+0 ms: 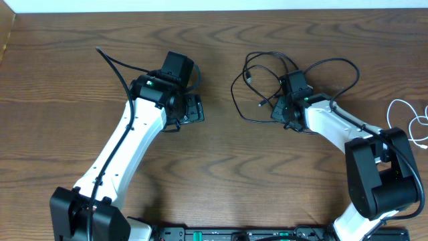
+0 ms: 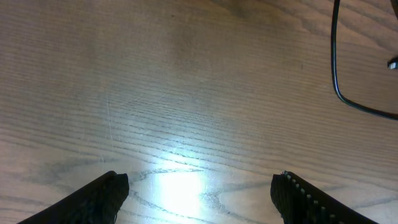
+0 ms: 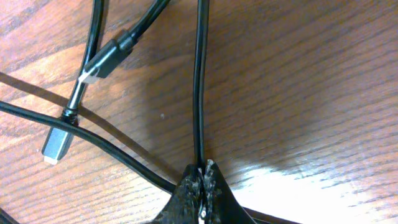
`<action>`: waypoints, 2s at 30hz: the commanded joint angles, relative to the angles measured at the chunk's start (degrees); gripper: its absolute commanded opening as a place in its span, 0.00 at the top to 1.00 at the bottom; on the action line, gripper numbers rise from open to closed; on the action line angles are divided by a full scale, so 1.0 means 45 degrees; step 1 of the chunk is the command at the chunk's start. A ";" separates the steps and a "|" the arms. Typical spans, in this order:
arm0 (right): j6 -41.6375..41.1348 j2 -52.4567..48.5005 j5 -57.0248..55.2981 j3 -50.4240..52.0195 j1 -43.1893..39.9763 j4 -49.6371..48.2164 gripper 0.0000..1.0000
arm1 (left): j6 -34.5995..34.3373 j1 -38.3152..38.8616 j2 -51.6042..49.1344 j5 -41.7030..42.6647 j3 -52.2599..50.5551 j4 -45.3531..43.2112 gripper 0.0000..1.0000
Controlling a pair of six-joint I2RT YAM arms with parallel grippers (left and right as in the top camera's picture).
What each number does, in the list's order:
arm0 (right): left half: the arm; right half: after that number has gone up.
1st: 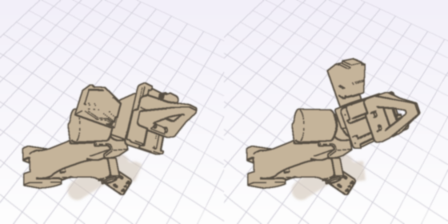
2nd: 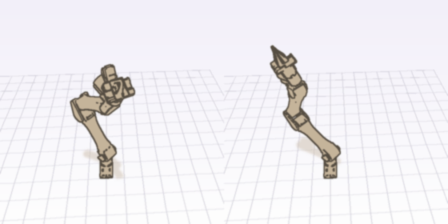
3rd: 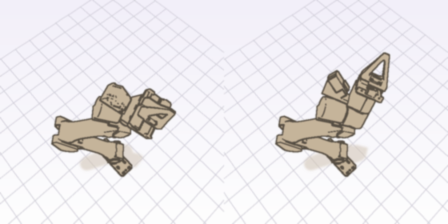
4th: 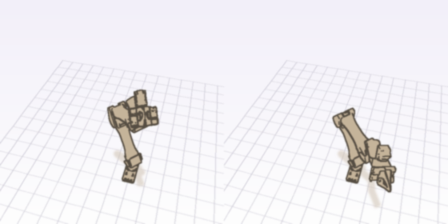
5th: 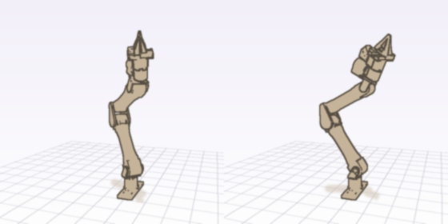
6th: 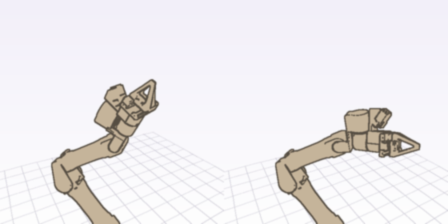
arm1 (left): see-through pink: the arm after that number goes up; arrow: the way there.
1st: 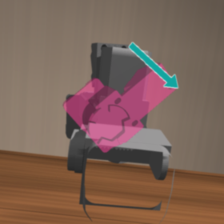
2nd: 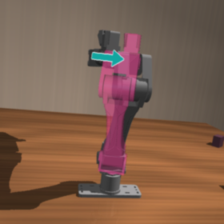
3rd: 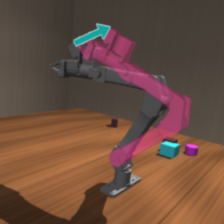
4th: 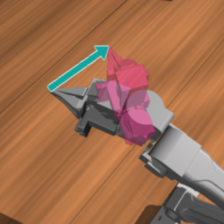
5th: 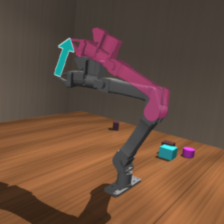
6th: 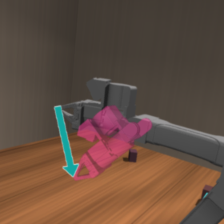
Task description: Untangle cables
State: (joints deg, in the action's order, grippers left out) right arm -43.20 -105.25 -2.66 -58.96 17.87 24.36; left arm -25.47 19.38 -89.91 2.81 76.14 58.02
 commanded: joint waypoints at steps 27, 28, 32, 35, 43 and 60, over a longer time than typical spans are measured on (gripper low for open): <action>0.5226 0.3750 0.4221 -1.2143 -0.0180 0.5314 0.99 | -0.0019 -0.0029 -0.0073 -0.0155 -0.0058 0.0044 0.21; 0.5221 0.3750 0.4133 -1.2400 -0.0204 0.5168 0.99 | -0.0019 -0.0029 -0.0073 -0.0155 -0.0058 0.0049 0.21; 0.4668 0.3750 0.3662 -1.3546 -0.0408 0.4260 0.99 | -0.0019 -0.0029 -0.0073 -0.0155 -0.0058 0.0049 0.21; 0.4303 0.3750 0.3575 -1.3833 -0.0636 0.3521 0.99 | -0.0019 -0.0029 -0.0073 -0.0155 -0.0058 0.0049 0.21; 0.2623 0.3750 0.2603 -1.3862 -0.1569 0.2390 0.99 | -0.0019 -0.0029 -0.0073 -0.0155 -0.0058 0.0044 0.21; 0.4595 0.3721 -0.2045 -1.3862 -0.2021 0.5149 0.99 | -0.0019 -0.0029 -0.0073 -0.0151 -0.0058 0.0029 0.21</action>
State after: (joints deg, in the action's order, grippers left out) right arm -29.12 -88.97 -1.13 -120.31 9.91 46.68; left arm -25.47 19.38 -89.95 2.81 76.14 57.95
